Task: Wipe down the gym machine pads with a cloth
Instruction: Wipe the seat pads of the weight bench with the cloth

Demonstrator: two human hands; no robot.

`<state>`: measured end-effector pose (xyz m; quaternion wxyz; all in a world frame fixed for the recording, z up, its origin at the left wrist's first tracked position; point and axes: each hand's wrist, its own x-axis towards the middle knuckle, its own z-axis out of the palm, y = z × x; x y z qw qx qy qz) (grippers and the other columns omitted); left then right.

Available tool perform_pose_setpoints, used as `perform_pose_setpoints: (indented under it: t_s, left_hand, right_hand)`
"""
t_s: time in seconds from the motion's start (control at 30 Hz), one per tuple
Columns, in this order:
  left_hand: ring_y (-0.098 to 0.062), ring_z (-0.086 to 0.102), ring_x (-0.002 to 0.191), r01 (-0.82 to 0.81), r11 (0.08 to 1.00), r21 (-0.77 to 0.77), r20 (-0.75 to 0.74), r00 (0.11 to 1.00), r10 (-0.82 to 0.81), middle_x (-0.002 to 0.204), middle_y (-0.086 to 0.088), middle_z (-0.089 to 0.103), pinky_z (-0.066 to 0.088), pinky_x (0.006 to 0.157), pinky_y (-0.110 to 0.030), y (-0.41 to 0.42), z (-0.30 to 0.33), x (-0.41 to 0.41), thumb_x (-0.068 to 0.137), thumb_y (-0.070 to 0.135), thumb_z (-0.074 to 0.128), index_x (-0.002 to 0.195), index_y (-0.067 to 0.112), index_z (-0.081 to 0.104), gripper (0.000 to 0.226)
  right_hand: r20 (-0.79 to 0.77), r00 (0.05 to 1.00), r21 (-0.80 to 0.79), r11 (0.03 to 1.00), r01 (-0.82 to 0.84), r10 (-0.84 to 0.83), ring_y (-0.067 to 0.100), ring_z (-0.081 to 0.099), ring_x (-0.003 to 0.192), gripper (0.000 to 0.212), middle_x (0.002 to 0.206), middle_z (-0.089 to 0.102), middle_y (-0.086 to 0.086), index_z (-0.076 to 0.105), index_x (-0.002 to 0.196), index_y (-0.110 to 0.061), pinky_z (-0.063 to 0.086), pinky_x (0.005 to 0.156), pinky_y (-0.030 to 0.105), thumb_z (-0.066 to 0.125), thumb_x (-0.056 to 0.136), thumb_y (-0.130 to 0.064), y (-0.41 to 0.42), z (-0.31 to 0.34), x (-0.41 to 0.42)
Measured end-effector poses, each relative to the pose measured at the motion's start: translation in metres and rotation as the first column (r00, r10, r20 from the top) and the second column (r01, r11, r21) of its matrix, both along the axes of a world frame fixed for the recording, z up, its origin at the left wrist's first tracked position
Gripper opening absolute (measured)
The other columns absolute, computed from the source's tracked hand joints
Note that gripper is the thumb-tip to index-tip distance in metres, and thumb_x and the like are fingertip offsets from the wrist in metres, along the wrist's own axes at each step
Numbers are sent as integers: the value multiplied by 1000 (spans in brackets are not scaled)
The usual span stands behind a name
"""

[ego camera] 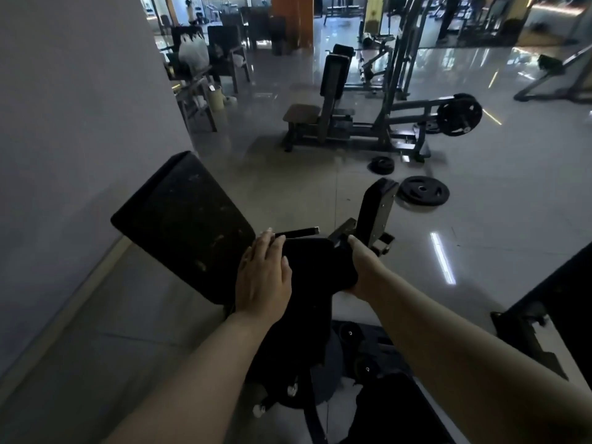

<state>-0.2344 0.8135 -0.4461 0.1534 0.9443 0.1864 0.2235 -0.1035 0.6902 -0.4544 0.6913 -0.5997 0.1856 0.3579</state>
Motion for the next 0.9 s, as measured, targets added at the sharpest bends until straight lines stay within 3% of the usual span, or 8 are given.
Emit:
perform_pose_setpoints:
  t_s: [0.1,0.2,0.37,0.53,0.63,0.73,0.83,0.9]
  left_hand:
    - [-23,30,140,33,999,-28,-57,998,-35,152,-8,34,27,115,-41,19,-31,35,98,20,41,139,12,47,42]
    - [-22,24,143,66,995,-76,-124,989,-75,154,-8,29,22,115,-37,39,-63,71,99,21,39,141,12,43,43]
    - [-24,27,142,90,986,-139,-192,975,-116,153,-10,31,25,114,-38,73,-121,116,97,17,45,139,11,45,43]
    - [-22,30,140,110,961,-253,-302,935,-186,152,-8,31,29,113,-41,104,-199,144,97,17,44,140,11,45,43]
    - [-24,31,139,87,953,-289,-357,914,-192,151,-10,33,29,113,-40,124,-243,157,97,18,43,139,11,46,43]
    - [-26,34,138,41,954,-297,-379,912,-157,149,-12,37,31,110,-39,142,-276,171,95,15,45,136,9,50,41]
    - [-24,32,139,24,949,-315,-395,906,-154,150,-10,36,30,112,-37,155,-298,181,96,14,46,137,10,48,41]
    - [-23,31,140,45,948,-314,-405,897,-176,151,-9,35,30,113,-37,162,-310,184,96,15,45,138,11,47,42]
  right_hand:
    - [2,1000,-33,999,25,-25,34,63,98,53,113,64,16,55,121,-10,53,82,42,51,91,-54,16,-24,24]
    - [74,996,-61,997,48,-44,27,64,84,32,99,65,13,56,114,-9,51,64,33,57,93,-33,36,-48,45]
    - [192,981,-155,987,30,0,30,63,91,19,98,63,13,55,108,-13,53,81,40,59,90,-8,72,-96,64]
    - [293,948,-411,911,9,123,22,64,83,13,85,64,2,61,104,-13,53,81,39,59,91,-14,98,-158,91]
    - [484,826,-603,794,75,288,19,61,98,24,104,66,-1,61,115,-19,49,83,33,58,91,-19,106,-191,106]
    - [590,551,-750,653,103,590,18,50,121,49,135,52,0,54,133,-20,40,99,28,63,86,-12,116,-227,112]
    - [277,395,-917,363,-163,876,21,13,146,64,159,14,1,29,149,-27,16,117,35,54,92,-14,114,-264,102]
    - [91,340,-945,190,-268,936,18,-13,146,71,159,-12,-3,12,152,-31,-3,119,42,49,93,-20,108,-281,88]
